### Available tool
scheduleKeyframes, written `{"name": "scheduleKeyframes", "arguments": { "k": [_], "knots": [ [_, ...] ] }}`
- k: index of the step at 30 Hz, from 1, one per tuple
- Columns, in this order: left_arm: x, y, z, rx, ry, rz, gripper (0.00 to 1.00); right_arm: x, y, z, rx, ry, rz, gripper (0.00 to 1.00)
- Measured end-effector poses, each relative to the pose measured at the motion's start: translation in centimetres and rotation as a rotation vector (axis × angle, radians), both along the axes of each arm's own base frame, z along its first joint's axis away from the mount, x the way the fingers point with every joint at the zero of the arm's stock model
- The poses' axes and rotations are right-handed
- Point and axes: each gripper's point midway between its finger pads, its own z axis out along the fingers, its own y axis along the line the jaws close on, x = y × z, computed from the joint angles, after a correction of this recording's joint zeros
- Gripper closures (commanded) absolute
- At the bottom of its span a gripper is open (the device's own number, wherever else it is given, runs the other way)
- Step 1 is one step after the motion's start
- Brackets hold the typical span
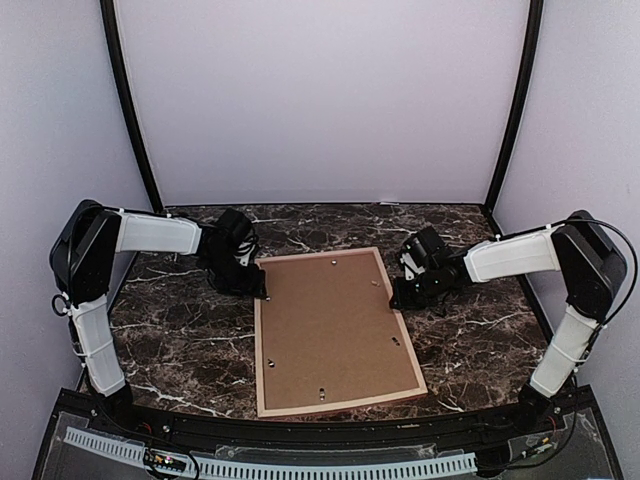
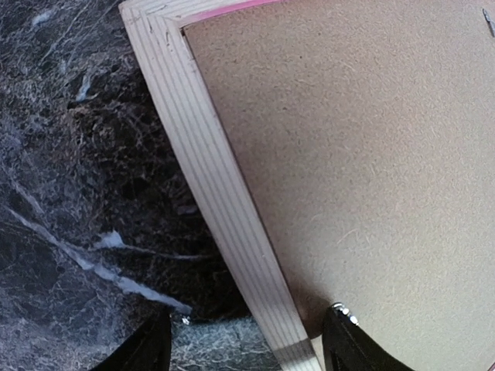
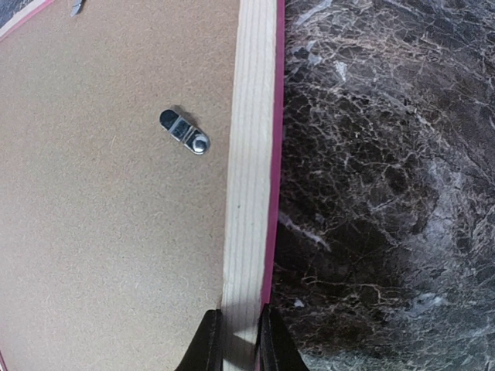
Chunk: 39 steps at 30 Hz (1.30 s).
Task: Put the photo into the frame
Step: Press the fastener onto the backboard.
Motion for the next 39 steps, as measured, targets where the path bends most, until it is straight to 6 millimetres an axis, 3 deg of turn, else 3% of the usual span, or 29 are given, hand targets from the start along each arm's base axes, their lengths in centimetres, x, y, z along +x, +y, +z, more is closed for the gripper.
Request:
{"name": "scheduleKeyframes", "arguments": {
  "k": [22,34,39],
  "knots": [
    [-1.1,-1.0,-0.1,-0.012,0.025,-0.041,0.3,0.0,0.0,0.0,0.005,-0.002,0.001,1.0],
    [0.2,-2.2,0.0,-0.036,0.013,-0.049,0.3,0.0,0.1,0.0,0.005,-0.003,0.001,1.0],
    [0.7,-2.5,0.1,-0.043,-0.001,-0.048,0.37,0.0,0.1,0.0,0.006,-0.002,0.001,1.0]
  ]
}}
